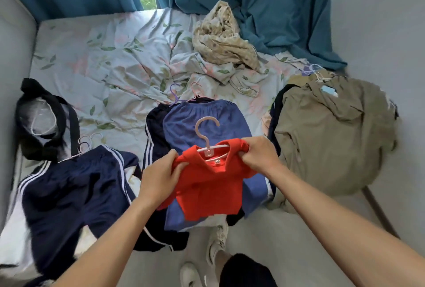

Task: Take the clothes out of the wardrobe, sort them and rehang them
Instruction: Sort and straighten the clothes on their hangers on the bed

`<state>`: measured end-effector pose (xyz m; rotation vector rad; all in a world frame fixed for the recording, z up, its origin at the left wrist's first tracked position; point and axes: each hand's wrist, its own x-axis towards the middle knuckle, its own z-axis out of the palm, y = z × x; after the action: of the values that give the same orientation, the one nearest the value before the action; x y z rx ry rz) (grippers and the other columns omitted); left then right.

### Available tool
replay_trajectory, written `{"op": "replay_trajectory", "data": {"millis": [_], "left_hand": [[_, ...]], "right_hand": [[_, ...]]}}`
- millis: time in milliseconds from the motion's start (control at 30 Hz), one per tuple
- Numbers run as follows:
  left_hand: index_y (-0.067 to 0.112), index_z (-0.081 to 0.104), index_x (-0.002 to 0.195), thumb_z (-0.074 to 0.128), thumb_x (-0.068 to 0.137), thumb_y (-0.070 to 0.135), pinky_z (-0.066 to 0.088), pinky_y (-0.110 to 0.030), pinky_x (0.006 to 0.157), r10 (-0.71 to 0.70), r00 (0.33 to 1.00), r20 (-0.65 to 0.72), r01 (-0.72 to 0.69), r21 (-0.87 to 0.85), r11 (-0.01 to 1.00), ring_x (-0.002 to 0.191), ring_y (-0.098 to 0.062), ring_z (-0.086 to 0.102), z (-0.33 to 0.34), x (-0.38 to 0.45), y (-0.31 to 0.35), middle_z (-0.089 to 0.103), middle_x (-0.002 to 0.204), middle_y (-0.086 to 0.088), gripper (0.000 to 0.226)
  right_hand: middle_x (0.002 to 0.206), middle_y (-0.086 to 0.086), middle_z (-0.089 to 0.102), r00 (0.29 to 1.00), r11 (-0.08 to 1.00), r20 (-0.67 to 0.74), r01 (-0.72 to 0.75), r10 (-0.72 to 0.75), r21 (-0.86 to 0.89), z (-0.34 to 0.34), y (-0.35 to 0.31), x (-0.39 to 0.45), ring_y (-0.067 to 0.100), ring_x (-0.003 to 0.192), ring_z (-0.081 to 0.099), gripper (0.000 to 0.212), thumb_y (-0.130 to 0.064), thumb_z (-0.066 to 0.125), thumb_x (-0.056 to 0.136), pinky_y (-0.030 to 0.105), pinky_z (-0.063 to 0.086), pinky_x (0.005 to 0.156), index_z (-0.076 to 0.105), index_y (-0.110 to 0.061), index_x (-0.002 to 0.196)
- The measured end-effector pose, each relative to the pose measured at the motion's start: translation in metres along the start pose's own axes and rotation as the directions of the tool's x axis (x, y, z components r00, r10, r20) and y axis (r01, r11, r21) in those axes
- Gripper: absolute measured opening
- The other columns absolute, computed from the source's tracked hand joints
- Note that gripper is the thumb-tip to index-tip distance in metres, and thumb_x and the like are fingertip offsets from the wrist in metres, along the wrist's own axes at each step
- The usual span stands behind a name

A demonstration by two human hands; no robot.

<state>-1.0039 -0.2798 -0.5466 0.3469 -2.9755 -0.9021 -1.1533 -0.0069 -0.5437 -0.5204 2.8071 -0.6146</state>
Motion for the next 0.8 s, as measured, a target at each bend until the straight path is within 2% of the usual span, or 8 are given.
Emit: {"op": "replay_trajectory", "data": {"millis": [100,200,300,367,467,567,700,800], "left_hand": [[0.022,0.045,0.086,0.057,0.099,0.055,0.046,-0.043,0.063,0.01,0.999,0.033,-0.009,-0.039,0.999,0.076,-0.033,0.065,-0.037,-0.039,0.037,0.062,0.071,0.003,0.037],[0.026,0.047,0.086,0.057,0.099,0.058,0.048,-0.043,0.065,0.051,0.998,0.023,-0.049,-0.076,0.996,0.075,-0.03,0.065,-0.065,-0.063,0.072,0.061,0.068,0.006,0.036],[0.025,0.05,0.086,0.063,0.099,0.051,0.044,-0.041,0.066,0.107,0.994,0.028,-0.104,-0.088,0.991,0.076,-0.025,0.064,-0.078,-0.077,0.111,0.059,0.067,0.009,0.031],[0.025,0.052,0.088,0.062,0.1,0.052,0.048,-0.042,0.069,0.143,0.989,0.038,-0.139,-0.085,0.987,0.078,-0.021,0.065,-0.077,-0.081,0.138,0.062,0.07,0.009,0.031],[0.024,0.05,0.085,0.057,0.099,0.056,0.048,-0.042,0.07,0.197,0.978,0.068,-0.189,-0.103,0.977,0.075,-0.018,0.064,-0.056,-0.074,0.186,0.062,0.069,0.008,0.036],[0.024,0.049,0.084,0.06,0.1,0.053,0.047,-0.042,0.07,0.233,0.966,0.113,-0.22,-0.115,0.969,0.075,-0.016,0.062,-0.021,-0.048,0.248,0.062,0.069,0.008,0.035],[0.027,0.049,0.084,0.059,0.101,0.053,0.05,-0.039,0.073,0.29,0.936,0.202,-0.259,-0.163,0.952,0.074,-0.01,0.06,0.03,-0.005,0.339,0.062,0.071,0.009,0.032],[0.029,0.053,0.083,0.062,0.101,0.05,0.05,-0.037,0.073,0.311,0.927,0.209,-0.269,-0.207,0.941,0.074,-0.008,0.061,0.06,0.027,0.402,0.063,0.071,0.011,0.028]], "right_hand": [[0.071,0.007,0.069,0.999,1.0,-0.046,-0.011,0.012,0.016,-0.046,-0.016,-0.059,0.037,0.072,0.065,0.019,-0.034,0.055,0.072,0.045,0.052,0.059,0.058,-0.016,0.068],[0.067,0.008,0.068,0.992,0.998,-0.119,-0.04,0.047,0.057,-0.081,-0.016,-0.11,0.037,0.068,0.063,0.019,-0.03,0.061,0.073,0.044,0.048,0.057,0.061,-0.012,0.066],[0.068,0.008,0.069,0.983,0.992,-0.158,-0.078,0.093,0.099,-0.11,-0.007,-0.152,0.034,0.068,0.064,0.021,-0.033,0.063,0.074,0.045,0.049,0.058,0.064,-0.013,0.069],[0.071,0.006,0.071,0.979,0.986,-0.15,-0.118,0.135,0.118,-0.127,0.008,-0.175,0.031,0.07,0.065,0.019,-0.033,0.066,0.076,0.044,0.05,0.06,0.069,-0.015,0.074],[0.073,0.006,0.072,0.972,0.98,-0.136,-0.182,0.192,0.085,-0.159,0.047,-0.195,0.03,0.073,0.068,0.02,-0.034,0.066,0.076,0.042,0.052,0.062,0.072,-0.015,0.078],[0.067,0.009,0.068,0.951,0.961,-0.144,-0.263,0.273,0.085,-0.202,0.102,-0.201,0.033,0.069,0.065,0.021,-0.028,0.069,0.074,0.041,0.047,0.058,0.061,-0.01,0.066],[0.067,0.011,0.068,0.914,0.926,-0.148,-0.372,0.377,0.065,-0.258,0.194,-0.203,0.037,0.073,0.066,0.034,-0.029,0.069,0.075,0.038,0.042,0.057,0.046,-0.019,0.052],[0.072,0.011,0.07,0.911,0.922,-0.14,-0.385,0.387,0.043,-0.3,0.256,-0.188,0.039,0.079,0.068,0.032,-0.032,0.069,0.078,0.034,0.037,0.058,0.052,-0.02,0.053]]}}
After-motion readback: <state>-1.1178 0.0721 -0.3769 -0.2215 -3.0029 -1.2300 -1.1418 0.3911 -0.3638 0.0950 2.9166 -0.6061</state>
